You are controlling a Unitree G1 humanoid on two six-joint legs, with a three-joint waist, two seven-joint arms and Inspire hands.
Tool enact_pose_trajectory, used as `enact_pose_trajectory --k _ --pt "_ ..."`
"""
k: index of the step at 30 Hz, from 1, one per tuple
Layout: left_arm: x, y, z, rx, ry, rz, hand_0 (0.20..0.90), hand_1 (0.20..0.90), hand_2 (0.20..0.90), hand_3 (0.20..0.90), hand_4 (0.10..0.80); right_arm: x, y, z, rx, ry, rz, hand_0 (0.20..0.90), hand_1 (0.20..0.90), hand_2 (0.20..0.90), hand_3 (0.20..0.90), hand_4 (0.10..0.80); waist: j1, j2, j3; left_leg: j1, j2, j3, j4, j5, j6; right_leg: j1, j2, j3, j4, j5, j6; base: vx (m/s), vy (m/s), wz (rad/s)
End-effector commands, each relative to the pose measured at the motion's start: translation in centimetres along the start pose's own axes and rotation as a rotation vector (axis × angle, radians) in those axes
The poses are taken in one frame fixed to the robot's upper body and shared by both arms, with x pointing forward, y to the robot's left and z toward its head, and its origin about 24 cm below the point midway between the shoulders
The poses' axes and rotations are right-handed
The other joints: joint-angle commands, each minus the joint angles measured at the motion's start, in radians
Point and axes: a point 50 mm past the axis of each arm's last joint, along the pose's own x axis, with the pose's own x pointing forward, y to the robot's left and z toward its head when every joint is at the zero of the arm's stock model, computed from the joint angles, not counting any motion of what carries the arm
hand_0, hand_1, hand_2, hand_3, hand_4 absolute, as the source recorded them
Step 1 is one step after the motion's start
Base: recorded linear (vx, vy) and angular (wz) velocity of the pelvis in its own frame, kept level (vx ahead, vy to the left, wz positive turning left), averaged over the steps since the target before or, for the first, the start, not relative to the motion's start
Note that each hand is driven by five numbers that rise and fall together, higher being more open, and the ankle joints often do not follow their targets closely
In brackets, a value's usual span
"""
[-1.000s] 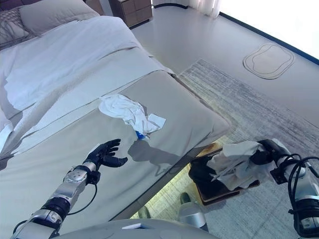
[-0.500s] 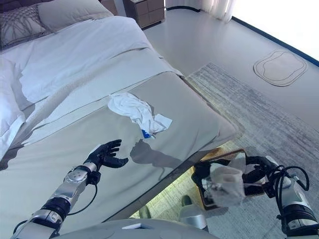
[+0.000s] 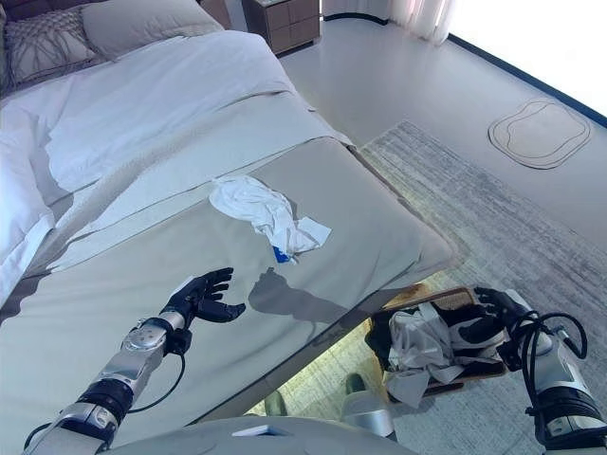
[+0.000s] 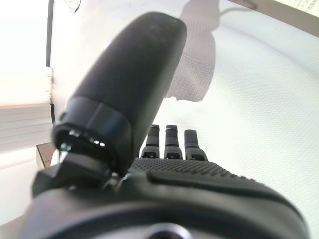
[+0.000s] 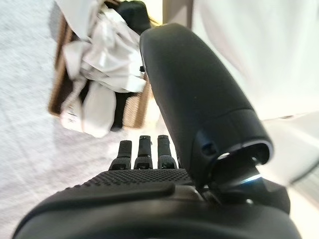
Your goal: Pick up the clothes from the bed and place them into the basket
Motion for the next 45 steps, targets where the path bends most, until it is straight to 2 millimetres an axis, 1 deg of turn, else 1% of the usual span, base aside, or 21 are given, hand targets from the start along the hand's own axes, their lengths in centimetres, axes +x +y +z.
enact_pose_trajectory --k 1,2,3,4,8,10,12,16,20,23,26,28,29,32,35,36,38,39,40,42,45 --pt "0.4 0.4 3.3 0.035 -0.153 0.031 0.900 0.900 0.900 0.900 0.800 -0.7 -5.9 6.8 -0.002 -0.290 -0.277 0.900 0.900 0.900 0.900 0.800 0.036 0.002 -0.046 0.009 0.019 0.011 0.081 -0.130 -0.017 -0.113 0.024 -0.003 0.075 0.017 0.019 0.000 0.000 0.00" --pt "0.4 0.4 3.3 0.035 -0.152 0.030 0.900 0.900 0.900 0.900 0.800 -0.7 -6.0 7.0 -0.004 -0.300 -0.285 0.900 0.900 0.900 0.900 0.800 0.037 0.002 -0.045 0.009 0.019 0.010 0.082 -0.130 -0.017 -0.113 0.024 -0.004 0.075 0.017 0.019 0.000 0.000 0.00" --pt "0.2 0.1 2.9 0.019 -0.150 0.034 0.900 0.900 0.900 0.900 0.800 -1.6 -7.1 9.4 -0.010 -0.407 -0.393 0.900 0.900 0.900 0.900 0.800 0.048 0.008 -0.042 0.005 0.019 0.000 0.083 -0.129 -0.018 -0.109 0.024 -0.011 0.077 0.010 0.016 0.004 -0.015 0.04" --pt "0.2 0.0 2.8 0.016 -0.150 0.034 0.900 0.900 0.900 0.900 0.800 -1.8 -7.5 10.0 -0.001 -0.422 -0.418 0.900 0.900 0.900 0.900 0.800 0.052 0.010 -0.041 0.003 0.019 -0.004 0.083 -0.129 -0.019 -0.107 0.024 -0.013 0.078 0.008 0.014 0.005 -0.014 0.06" --pt "0.2 -0.5 2.5 -0.007 -0.158 0.028 0.900 0.900 0.900 0.900 0.800 -3.0 -9.4 14.1 0.017 -0.554 -0.577 0.900 0.900 0.900 0.900 0.800 0.079 0.022 -0.036 -0.008 0.016 -0.032 0.091 -0.130 -0.022 -0.097 0.021 -0.032 0.088 -0.012 0.005 0.012 -0.005 0.14" --pt "0.0 -0.7 2.0 -0.009 -0.149 0.017 0.900 0.900 0.900 0.900 0.800 -3.5 -10.2 16.3 0.022 -0.604 -0.610 0.900 0.900 0.900 0.900 0.800 0.102 0.029 -0.038 -0.014 0.013 -0.051 0.096 -0.130 -0.028 -0.086 0.017 -0.047 0.089 -0.022 -0.001 0.060 -0.013 0.22" --pt "-0.1 -0.7 1.6 -0.016 -0.140 0.016 0.900 0.900 0.900 0.900 0.800 -3.7 -10.5 17.7 0.014 -0.636 -0.617 0.900 0.900 0.900 0.900 0.800 0.115 0.032 -0.041 -0.018 0.012 -0.065 0.099 -0.131 -0.031 -0.078 0.015 -0.058 0.088 -0.030 -0.006 0.094 -0.014 0.26" --pt "-1.0 -0.4 0.1 -0.027 -0.113 -0.005 0.900 0.900 0.900 0.900 0.800 -4.2 -11.4 21.1 -0.044 -0.682 -0.622 0.900 0.900 0.900 0.900 0.800 0.172 0.035 -0.049 -0.037 0.010 -0.106 0.118 -0.127 -0.046 -0.064 0.006 -0.101 0.101 -0.053 -0.024 0.138 -0.014 0.31" --pt "-1.6 -0.3 -1.0 -0.034 -0.085 -0.018 0.900 0.900 0.900 0.900 0.800 -4.4 -12.1 22.6 -0.113 -0.687 -0.614 0.900 0.900 0.900 0.900 0.800 0.208 0.039 -0.040 -0.074 0.009 -0.132 0.162 -0.127 -0.058 -0.077 -0.005 -0.138 0.140 -0.079 -0.043 0.109 0.039 0.40" --pt "-2.0 -0.3 -1.3 -0.033 -0.086 -0.039 0.900 0.900 0.900 0.900 0.800 -4.6 -13.1 23.1 -0.178 -0.664 -0.624 0.900 0.900 0.900 0.900 0.800 0.233 0.047 -0.010 -0.133 0.015 -0.145 0.254 -0.145 -0.061 -0.119 -0.022 -0.174 0.233 -0.118 -0.069 0.074 0.090 0.42" --pt "-2.0 -0.3 0.0 -0.017 -0.159 -0.068 0.900 0.900 0.900 0.900 0.800 -5.9 -15.7 24.5 -0.263 -0.649 -0.707 0.900 0.900 0.900 0.900 0.800 0.260 0.081 0.061 -0.217 0.015 -0.174 0.338 -0.164 -0.059 -0.210 -0.045 -0.198 0.364 -0.167 -0.089 -0.093 0.099 0.44" --pt "-1.9 -0.2 0.7 -0.020 -0.188 -0.069 0.900 0.900 0.900 0.900 0.800 -6.4 -16.5 25.4 -0.282 -0.651 -0.735 0.900 0.900 0.900 0.900 0.800 0.269 0.097 0.090 -0.248 0.013 -0.180 0.355 -0.161 -0.058 -0.245 -0.053 -0.207 0.405 -0.179 -0.094 -0.149 0.078 0.27" --pt "-1.8 -0.2 1.4 -0.026 -0.221 -0.073 0.900 0.900 0.900 0.900 0.800 -7.0 -17.3 26.4 -0.297 -0.651 -0.770 0.900 0.900 0.900 0.900 0.800 0.278 0.114 0.124 -0.288 0.010 -0.186 0.381 -0.157 -0.056 -0.292 -0.061 -0.210 0.453 -0.189 -0.101 -0.221 0.093 0.20" --pt "-1.8 -0.4 2.9 -0.028 -0.282 -0.087 0.900 0.900 0.900 0.900 0.800 -8.3 -18.8 28.1 -0.322 -0.647 -0.824 0.900 0.900 0.900 0.900 0.800 0.299 0.143 0.188 -0.374 -0.011 -0.208 0.428 -0.148 -0.047 -0.392 -0.072 -0.210 0.546 -0.205 -0.115 -0.182 0.050 0.20" --pt "-1.9 -0.8 4.2 -0.001 -0.333 -0.124 0.900 0.900 0.900 0.900 0.800 -9.4 -20.0 29.5 -0.336 -0.634 -0.875 0.900 0.900 0.900 0.900 0.800 0.319 0.169 0.240 -0.468 -0.044 -0.219 0.494 -0.152 -0.034 -0.489 -0.087 -0.216 0.666 -0.242 -0.131 -0.109 0.003 0.27" --pt "-1.9 -0.9 4.7 0.005 -0.351 -0.133 0.900 0.900 0.900 0.900 0.800 -9.8 -20.5 29.9 -0.331 -0.618 -0.884 0.900 0.900 0.900 0.900 0.800 0.327 0.178 0.260 -0.512 -0.062 -0.218 0.531 -0.157 -0.027 -0.533 -0.094 -0.218 0.717 -0.254 -0.139 -0.087 0.009 0.34" --pt "-1.9 -0.9 5.2 0.001 -0.368 -0.129 0.900 0.900 0.900 0.900 0.800 -10.0 -20.7 30.1 -0.323 -0.612 -0.886 0.900 0.900 0.900 0.900 0.800 0.333 0.183 0.274 -0.545 -0.074 -0.216 0.558 -0.160 -0.020 -0.567 -0.104 -0.221 0.755 -0.261 -0.140 -0.072 0.003 0.30" --pt "-2.0 -0.8 6.2 -0.001 -0.403 -0.124 0.900 0.900 0.900 0.900 0.800 -10.0 -20.8 30.3 -0.300 -0.594 -0.892 0.900 0.900 0.900 0.900 0.800 0.342 0.192 0.301 -0.592 -0.089 -0.211 0.600 -0.168 -0.008 -0.610 -0.118 -0.227 0.810 -0.276 -0.147 0.019 -0.035 0.35" --pt "-2.2 -0.7 6.6 -0.006 -0.421 -0.117 0.900 0.900 0.900 0.900 0.800 -9.9 -20.8 30.3 -0.290 -0.589 -0.897 0.900 0.900 0.900 0.900 0.800 0.347 0.191 0.317 -0.611 -0.099 -0.209 0.647 -0.208 -0.006 -0.629 -0.125 -0.216 0.863 -0.317 -0.142 0.013 -0.039 0.40" --pt "-2.4 -0.5 7.2 -0.025 -0.446 -0.107 0.900 0.900 0.900 0.900 0.800 -9.9 -20.9 30.4 -0.271 -0.580 -0.901 0.900 0.900 0.900 0.900 0.800 0.357 0.195 0.331 -0.664 -0.112 -0.205 0.701 -0.224 0.005 -0.675 -0.135 -0.218 0.915 -0.330 -0.146 -0.009 -0.048 0.24" --pt "-2.8 -0.2 8.0 -0.039 -0.492 -0.082 0.900 0.900 0.900 0.900 0.800 -9.7 -20.7 30.6 -0.251 -0.570 -0.906 0.900 0.900 0.900 0.900 0.800 0.373 0.197 0.331 -0.767 -0.120 -0.202 0.779 -0.244 0.022 -0.768 -0.137 -0.213 0.983 -0.343 -0.152 -0.043 -0.046 0.10"
